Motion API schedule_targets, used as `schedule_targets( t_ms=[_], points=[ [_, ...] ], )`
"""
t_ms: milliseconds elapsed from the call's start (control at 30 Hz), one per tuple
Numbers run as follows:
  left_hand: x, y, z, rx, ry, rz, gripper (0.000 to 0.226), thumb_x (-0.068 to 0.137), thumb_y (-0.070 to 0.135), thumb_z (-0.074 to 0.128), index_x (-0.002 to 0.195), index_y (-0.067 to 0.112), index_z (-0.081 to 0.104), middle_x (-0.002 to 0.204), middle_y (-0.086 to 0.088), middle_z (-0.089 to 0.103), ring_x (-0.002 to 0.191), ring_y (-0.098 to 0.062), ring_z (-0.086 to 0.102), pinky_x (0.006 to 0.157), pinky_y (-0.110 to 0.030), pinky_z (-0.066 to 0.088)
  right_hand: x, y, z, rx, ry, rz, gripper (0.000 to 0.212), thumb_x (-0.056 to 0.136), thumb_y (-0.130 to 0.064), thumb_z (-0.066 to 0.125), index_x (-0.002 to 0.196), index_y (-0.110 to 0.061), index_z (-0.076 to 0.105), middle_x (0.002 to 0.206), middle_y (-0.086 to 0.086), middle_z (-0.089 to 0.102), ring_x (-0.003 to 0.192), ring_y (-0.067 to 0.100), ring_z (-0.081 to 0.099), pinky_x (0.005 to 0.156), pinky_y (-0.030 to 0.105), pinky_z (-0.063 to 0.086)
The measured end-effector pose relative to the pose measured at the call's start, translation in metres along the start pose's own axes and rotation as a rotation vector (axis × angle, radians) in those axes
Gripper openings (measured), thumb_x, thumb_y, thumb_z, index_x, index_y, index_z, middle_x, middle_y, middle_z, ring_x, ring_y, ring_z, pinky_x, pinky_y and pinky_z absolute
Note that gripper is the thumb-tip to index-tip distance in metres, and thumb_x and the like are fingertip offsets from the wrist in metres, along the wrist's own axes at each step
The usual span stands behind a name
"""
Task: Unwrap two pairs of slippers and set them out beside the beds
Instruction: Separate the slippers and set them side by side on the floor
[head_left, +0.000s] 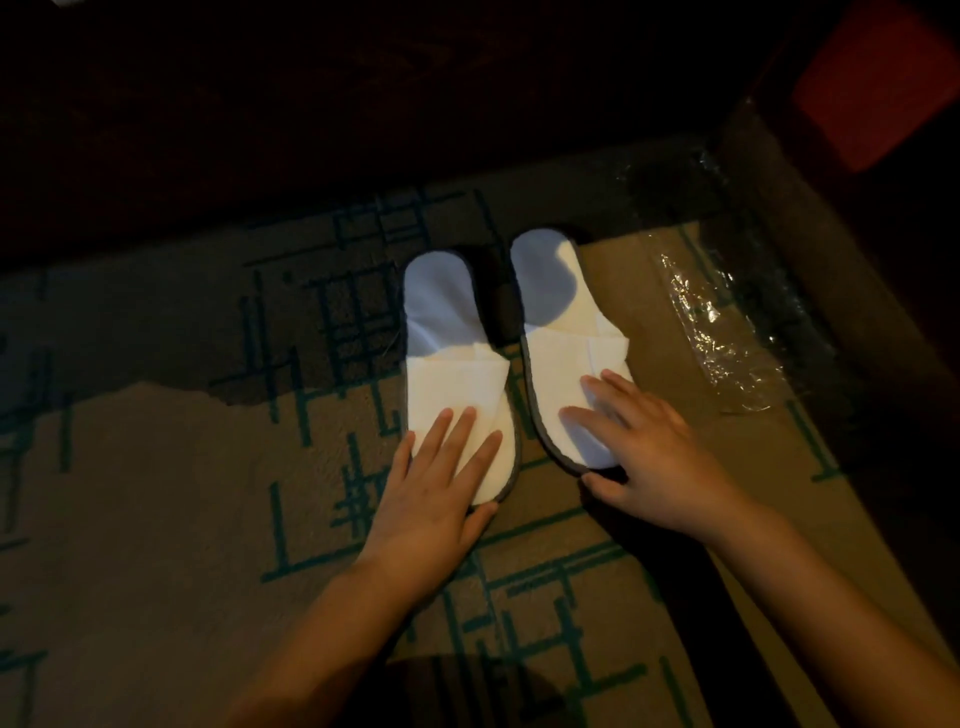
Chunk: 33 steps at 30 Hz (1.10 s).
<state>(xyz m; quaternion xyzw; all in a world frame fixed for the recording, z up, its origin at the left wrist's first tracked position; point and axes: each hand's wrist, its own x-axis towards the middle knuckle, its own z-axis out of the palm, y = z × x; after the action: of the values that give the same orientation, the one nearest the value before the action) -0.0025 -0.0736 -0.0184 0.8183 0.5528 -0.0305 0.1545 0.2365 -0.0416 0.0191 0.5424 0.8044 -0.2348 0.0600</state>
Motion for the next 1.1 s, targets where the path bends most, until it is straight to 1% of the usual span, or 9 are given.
schedule_targets(
  t_ms=[67,167,200,533,667,767,833,1000,1100],
  points=[
    [0.008,0.003,-0.003,-0.019,0.01,0.018,0.062,0.084,0.051,0.036,0.141,0.029,0.025,0.152,-0.005,0.031,0.141,-0.025,0.027,0.111,-0.052,0.031,0.006,0.001,-0.005,0.015,-0.003,0.013,0.065,0.083,-0.043,0.058,0.141,-0.035,0.03,0.159,-0.003,0.007,0.146,0.014,-0.005,0.116,0.037,0.007],
    [0.021,0.007,-0.009,-0.085,-0.019,0.006,0.065,0.091,0.048,0.037,0.146,0.031,0.007,0.159,0.0,0.001,0.146,-0.02,-0.002,0.118,-0.042,0.0,0.015,0.002,-0.012,0.035,-0.012,0.023,0.058,0.083,-0.041,0.059,0.136,-0.034,0.037,0.159,-0.004,0.011,0.147,0.014,-0.001,0.116,0.039,0.014],
    [0.024,0.008,-0.012,-0.087,-0.026,-0.008,0.066,0.091,0.047,0.037,0.146,0.031,0.005,0.159,0.0,-0.002,0.146,-0.019,-0.006,0.118,-0.041,-0.004,0.018,0.003,-0.013,0.03,-0.008,0.022,0.058,0.083,-0.04,0.06,0.136,-0.034,0.037,0.158,-0.003,0.012,0.147,0.014,-0.001,0.116,0.039,0.015],
    [0.055,0.011,-0.011,-0.067,0.046,-0.053,0.064,0.09,0.049,0.039,0.145,0.029,0.014,0.158,-0.004,0.009,0.146,-0.022,0.002,0.118,-0.047,0.009,0.045,0.014,-0.028,-0.004,-0.034,0.065,0.071,0.082,-0.036,0.06,0.144,-0.035,0.024,0.159,-0.006,0.006,0.146,0.013,-0.005,0.117,0.039,0.01],
    [0.067,0.01,-0.015,-0.08,0.07,-0.04,0.065,0.089,0.049,0.041,0.145,0.027,0.016,0.158,-0.007,0.01,0.146,-0.025,0.004,0.117,-0.05,0.013,0.056,0.017,-0.035,0.005,-0.03,0.088,0.072,0.082,-0.034,0.061,0.144,-0.034,0.025,0.159,-0.005,0.006,0.146,0.014,-0.005,0.117,0.04,0.009],
    [0.064,0.007,-0.015,-0.148,0.139,-0.049,0.069,0.085,0.053,0.038,0.145,0.026,0.017,0.158,-0.012,0.005,0.145,-0.031,0.0,0.116,-0.05,0.009,0.055,0.019,-0.038,-0.011,0.003,0.069,0.069,0.082,-0.033,0.062,0.142,-0.033,0.028,0.159,-0.003,0.009,0.147,0.016,-0.002,0.117,0.04,0.012],
    [0.057,0.003,-0.013,-0.166,0.146,-0.059,0.067,0.084,0.054,0.033,0.145,0.028,0.019,0.157,-0.015,0.009,0.145,-0.033,0.003,0.116,-0.049,0.011,0.051,0.019,-0.036,-0.037,0.03,0.05,0.065,0.084,-0.032,0.06,0.142,-0.033,0.03,0.158,-0.003,0.01,0.147,0.016,-0.001,0.116,0.041,0.014],
    [0.056,-0.002,-0.008,-0.158,0.11,-0.043,0.06,0.089,0.04,0.048,0.143,0.026,0.026,0.155,-0.019,0.015,0.144,-0.035,0.012,0.117,-0.045,0.016,0.051,0.023,-0.031,-0.053,0.022,0.029,0.06,0.087,-0.03,0.057,0.141,-0.032,0.032,0.157,-0.002,0.017,0.147,0.017,0.003,0.115,0.041,0.018],
    [0.063,0.0,-0.008,-0.148,0.15,-0.045,0.059,0.085,0.045,0.041,0.14,0.023,0.033,0.152,-0.021,0.022,0.141,-0.037,0.02,0.114,-0.048,0.023,0.057,0.025,-0.034,-0.044,0.023,0.045,0.059,0.087,-0.031,0.056,0.141,-0.032,0.032,0.158,-0.001,0.017,0.147,0.018,0.003,0.115,0.043,0.017]
  ],
)
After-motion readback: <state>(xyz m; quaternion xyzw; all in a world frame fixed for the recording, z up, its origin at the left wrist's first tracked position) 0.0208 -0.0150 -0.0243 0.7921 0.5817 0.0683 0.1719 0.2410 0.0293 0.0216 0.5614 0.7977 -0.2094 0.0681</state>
